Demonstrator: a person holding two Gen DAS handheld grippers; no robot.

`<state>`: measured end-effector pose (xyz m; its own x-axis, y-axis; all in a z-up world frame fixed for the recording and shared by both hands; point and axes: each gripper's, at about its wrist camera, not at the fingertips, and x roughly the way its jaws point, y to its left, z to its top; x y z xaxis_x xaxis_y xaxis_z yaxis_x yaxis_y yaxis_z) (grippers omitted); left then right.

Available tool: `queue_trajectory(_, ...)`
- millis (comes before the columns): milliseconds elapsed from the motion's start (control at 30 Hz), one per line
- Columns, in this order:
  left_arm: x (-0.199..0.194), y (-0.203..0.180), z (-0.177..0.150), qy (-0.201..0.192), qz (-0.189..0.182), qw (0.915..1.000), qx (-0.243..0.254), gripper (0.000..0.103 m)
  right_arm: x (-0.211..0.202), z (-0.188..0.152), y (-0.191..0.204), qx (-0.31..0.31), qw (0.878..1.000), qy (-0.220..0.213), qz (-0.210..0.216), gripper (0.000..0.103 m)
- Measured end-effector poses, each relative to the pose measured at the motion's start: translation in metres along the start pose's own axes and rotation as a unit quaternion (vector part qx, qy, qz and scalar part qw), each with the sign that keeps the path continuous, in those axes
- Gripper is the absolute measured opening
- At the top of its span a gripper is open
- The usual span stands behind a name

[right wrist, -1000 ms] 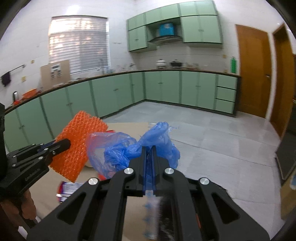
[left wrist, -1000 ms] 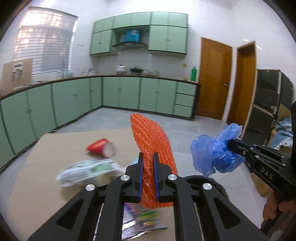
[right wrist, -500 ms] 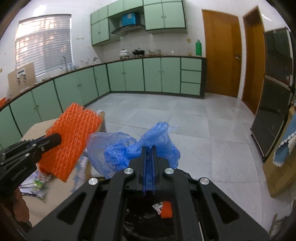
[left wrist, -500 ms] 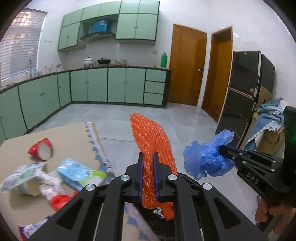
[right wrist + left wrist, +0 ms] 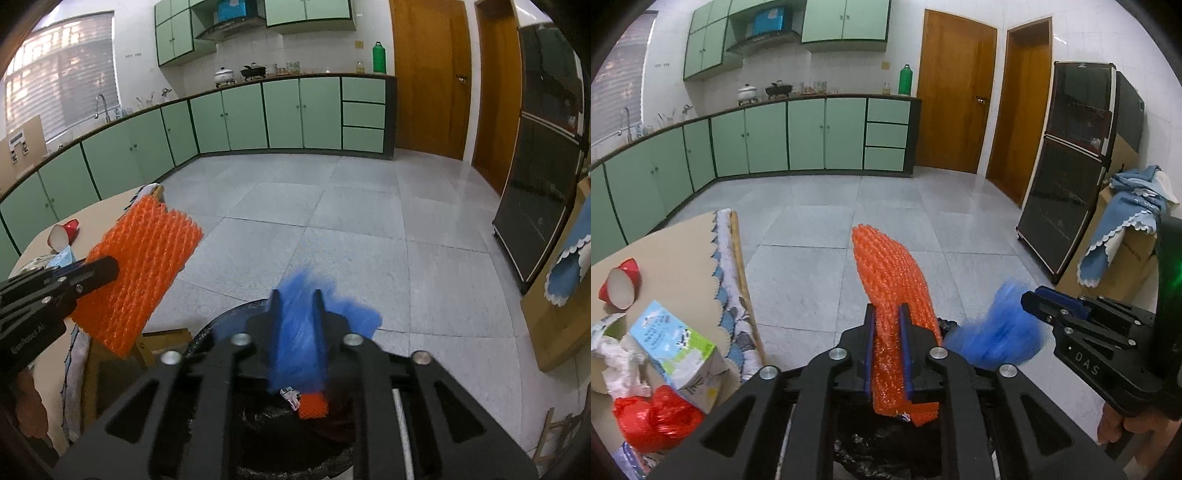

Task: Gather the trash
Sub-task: 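Carry the orange net and blue bags over the bin and open both grippers, then move both tools back over the remaining trash on the table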

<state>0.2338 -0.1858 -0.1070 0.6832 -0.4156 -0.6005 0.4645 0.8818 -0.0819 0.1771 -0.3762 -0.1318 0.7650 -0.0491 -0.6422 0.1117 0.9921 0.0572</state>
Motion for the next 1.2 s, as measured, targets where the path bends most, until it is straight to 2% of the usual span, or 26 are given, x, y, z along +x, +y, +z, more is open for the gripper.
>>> queue_trajectory(33,0.001,-0.001,0.000,0.001,-0.002,1.0000,0.000,0.025,0.000,-0.002,-0.003,0.002,1.000,-0.001,-0.001,0.032)
queue_trajectory(67,0.001,-0.002,0.001,0.001,-0.003,1.0000,-0.001,0.037,-0.001,-0.002,-0.003,0.003,1.000,-0.003,-0.002,0.041)
queue_trajectory(133,0.000,-0.002,0.002,-0.003,-0.004,1.0000,-0.001,0.044,-0.001,0.001,-0.005,0.006,1.000,-0.004,-0.004,0.045)
queue_trajectory(200,-0.004,-0.001,0.004,-0.009,-0.005,0.9999,-0.003,0.059,-0.004,0.000,-0.006,0.009,1.000,-0.008,-0.005,0.049)
queue_trajectory(233,-0.008,0.001,0.005,-0.015,-0.004,0.9999,-0.008,0.063,-0.004,0.003,-0.007,0.011,1.000,-0.009,-0.006,0.052)
queue_trajectory(300,-0.014,0.006,0.007,-0.019,-0.005,0.9997,-0.015,0.064,-0.010,0.003,-0.007,0.013,1.000,-0.017,-0.013,0.069)
queue_trajectory(333,-0.022,0.011,0.008,-0.026,-0.005,0.9994,-0.021,0.068,-0.013,0.006,-0.006,0.013,1.000,-0.021,-0.016,0.074)
queue_trajectory(400,-0.036,0.020,0.010,-0.040,0.004,0.9987,-0.031,0.075,-0.021,0.008,-0.003,0.013,0.999,-0.033,-0.022,0.090)
queue_trajectory(500,-0.062,0.038,0.011,-0.057,0.026,0.9972,-0.041,0.078,-0.037,0.014,0.012,0.010,0.998,-0.054,-0.023,0.096)
queue_trajectory(600,-0.089,0.059,0.006,-0.074,0.055,0.9944,-0.050,0.079,-0.048,0.020,0.029,0.007,0.998,-0.066,-0.009,0.097)
queue_trajectory(800,-0.145,0.114,-0.014,-0.094,0.125,0.9846,-0.079,0.081,-0.068,0.021,0.082,0.004,0.996,-0.082,0.044,0.097)
queue_trajectory(1067,-0.202,0.178,-0.061,-0.084,0.215,0.9680,-0.098,0.081,-0.078,0.013,0.160,-0.028,0.992,-0.084,0.090,0.097)
queue_trajectory(1200,-0.215,0.201,-0.083,-0.068,0.238,0.9625,-0.112,0.081,-0.080,0.004,0.196,-0.050,0.990,-0.085,0.105,0.097)
